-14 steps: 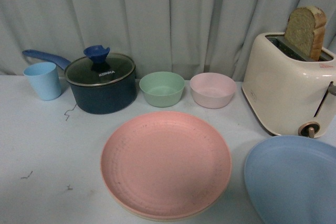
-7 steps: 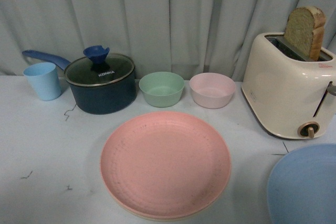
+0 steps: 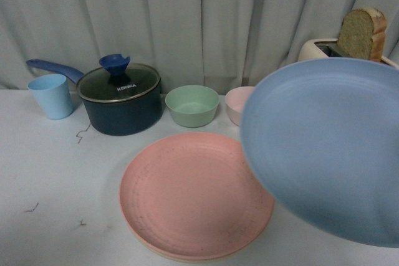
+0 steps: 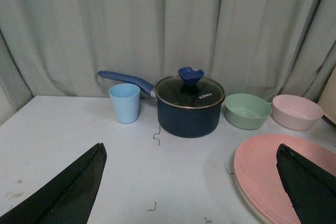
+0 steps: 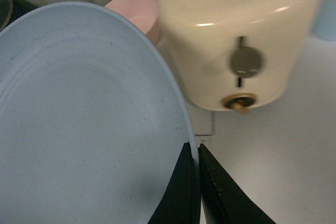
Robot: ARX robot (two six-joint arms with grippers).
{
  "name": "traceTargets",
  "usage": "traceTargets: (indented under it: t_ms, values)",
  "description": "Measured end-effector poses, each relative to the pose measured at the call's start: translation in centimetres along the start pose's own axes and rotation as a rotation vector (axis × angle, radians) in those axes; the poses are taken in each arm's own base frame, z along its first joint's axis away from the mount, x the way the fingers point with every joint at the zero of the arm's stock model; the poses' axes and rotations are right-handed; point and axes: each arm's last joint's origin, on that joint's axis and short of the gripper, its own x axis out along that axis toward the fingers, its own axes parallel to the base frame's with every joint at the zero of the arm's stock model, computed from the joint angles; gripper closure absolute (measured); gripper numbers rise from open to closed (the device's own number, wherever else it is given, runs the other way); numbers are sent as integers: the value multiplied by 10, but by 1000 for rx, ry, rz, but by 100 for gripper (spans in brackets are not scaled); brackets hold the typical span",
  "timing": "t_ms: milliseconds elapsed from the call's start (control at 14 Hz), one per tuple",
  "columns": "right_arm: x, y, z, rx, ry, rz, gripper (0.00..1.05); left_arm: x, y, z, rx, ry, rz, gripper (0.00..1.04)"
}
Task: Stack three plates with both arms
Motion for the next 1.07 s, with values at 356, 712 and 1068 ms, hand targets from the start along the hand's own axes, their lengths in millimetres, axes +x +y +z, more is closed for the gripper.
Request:
traceTargets:
  t_ms: [356, 712, 1068]
  values:
    - [83, 84, 1, 6, 170, 96, 102, 0, 0, 0, 0, 0, 0, 7]
    - [125, 106, -19, 55, 290, 62, 102, 0, 0, 0, 0, 0, 0, 7]
    - [133, 118, -39, 32, 331, 50, 102, 0, 0, 0, 0, 0, 0, 7]
